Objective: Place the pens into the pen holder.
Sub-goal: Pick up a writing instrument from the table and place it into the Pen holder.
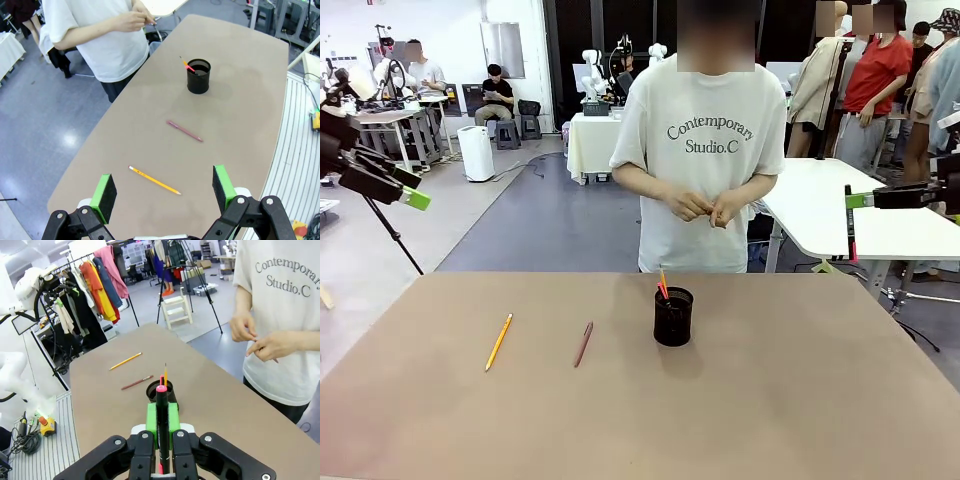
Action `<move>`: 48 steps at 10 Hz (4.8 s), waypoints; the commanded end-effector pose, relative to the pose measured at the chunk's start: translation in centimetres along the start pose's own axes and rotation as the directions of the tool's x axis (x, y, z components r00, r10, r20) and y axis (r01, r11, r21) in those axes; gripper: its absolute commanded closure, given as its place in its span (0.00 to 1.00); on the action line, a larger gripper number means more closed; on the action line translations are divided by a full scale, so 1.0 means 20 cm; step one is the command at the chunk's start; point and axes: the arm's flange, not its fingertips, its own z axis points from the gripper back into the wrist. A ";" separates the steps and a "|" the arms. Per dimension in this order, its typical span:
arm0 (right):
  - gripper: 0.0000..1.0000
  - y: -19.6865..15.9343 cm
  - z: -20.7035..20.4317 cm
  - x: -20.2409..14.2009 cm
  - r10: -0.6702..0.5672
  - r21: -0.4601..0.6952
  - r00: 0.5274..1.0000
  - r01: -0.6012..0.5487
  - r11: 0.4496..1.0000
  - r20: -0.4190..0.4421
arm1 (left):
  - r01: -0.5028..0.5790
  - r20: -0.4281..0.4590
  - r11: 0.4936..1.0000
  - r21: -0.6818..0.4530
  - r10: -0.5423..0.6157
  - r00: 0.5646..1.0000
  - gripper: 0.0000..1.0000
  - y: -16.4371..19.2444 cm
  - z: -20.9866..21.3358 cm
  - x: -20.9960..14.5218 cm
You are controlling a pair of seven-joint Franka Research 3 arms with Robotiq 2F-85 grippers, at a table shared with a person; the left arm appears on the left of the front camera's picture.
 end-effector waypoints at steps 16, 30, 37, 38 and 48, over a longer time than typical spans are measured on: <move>1.00 0.05 -0.20 -0.12 0.028 0.046 0.997 -0.031 0.998 0.066 | 0.012 0.015 1.000 -0.004 -0.012 1.000 0.00 0.00 0.00 0.00; 1.00 0.21 -0.95 -0.56 0.102 0.249 0.971 -0.156 0.956 0.215 | 0.012 0.015 1.000 -0.004 -0.012 1.000 0.00 0.00 0.00 0.00; 1.00 0.21 -0.95 -0.56 0.102 0.249 0.971 -0.156 0.956 0.215 | 0.012 0.015 1.000 -0.004 -0.012 1.000 0.00 0.00 0.00 0.00; 1.00 0.21 -0.95 -0.56 0.102 0.249 0.971 -0.156 0.956 0.215 | 0.012 0.015 1.000 -0.004 -0.012 1.000 0.00 0.00 0.00 0.00; 1.00 0.01 -1.43 -0.43 0.158 0.183 0.939 -0.221 0.958 0.305 | 0.012 0.015 1.000 -0.004 -0.012 1.000 0.00 0.00 0.00 0.00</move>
